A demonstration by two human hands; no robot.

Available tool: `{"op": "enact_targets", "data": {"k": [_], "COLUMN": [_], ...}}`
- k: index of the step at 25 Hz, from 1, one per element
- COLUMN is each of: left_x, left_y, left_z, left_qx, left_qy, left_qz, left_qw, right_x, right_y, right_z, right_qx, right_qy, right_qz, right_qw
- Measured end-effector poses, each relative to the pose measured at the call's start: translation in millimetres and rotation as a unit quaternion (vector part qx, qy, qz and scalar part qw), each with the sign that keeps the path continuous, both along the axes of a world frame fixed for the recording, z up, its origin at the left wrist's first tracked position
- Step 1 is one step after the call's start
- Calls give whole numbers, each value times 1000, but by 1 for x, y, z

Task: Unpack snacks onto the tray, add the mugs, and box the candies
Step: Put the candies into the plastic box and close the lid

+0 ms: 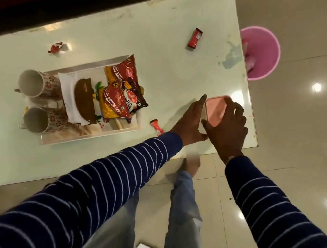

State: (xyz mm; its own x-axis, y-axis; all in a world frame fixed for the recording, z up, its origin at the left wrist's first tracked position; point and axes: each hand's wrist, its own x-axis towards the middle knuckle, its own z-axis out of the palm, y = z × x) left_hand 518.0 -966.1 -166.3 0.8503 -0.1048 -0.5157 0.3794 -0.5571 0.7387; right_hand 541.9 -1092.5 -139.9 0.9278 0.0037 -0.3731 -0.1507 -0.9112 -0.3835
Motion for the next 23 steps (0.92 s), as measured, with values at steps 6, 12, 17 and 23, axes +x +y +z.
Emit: {"op": "enact_targets", "data": {"k": [6, 12, 17, 23], "left_x": [10, -7, -20, -80], "left_y": [-5, -4, 28, 58], "left_z": [-4, 15, 28, 27], "left_qx": [27, 67, -14, -24], "left_qy": [-59, -125, -95, -74], "left_qz": [-3, 3, 99, 121], "left_qw": [998, 990, 990, 990], "right_x": [6, -2, 13, 36], "right_y": [-4, -2, -17, -47], "right_z": [3, 38, 51, 9], "right_qx": [111, 141, 346, 394], "right_qy": [-10, 28, 100, 137], "right_qz": [-23, -31, -93, -271], "right_qw": [993, 989, 928, 867]}}
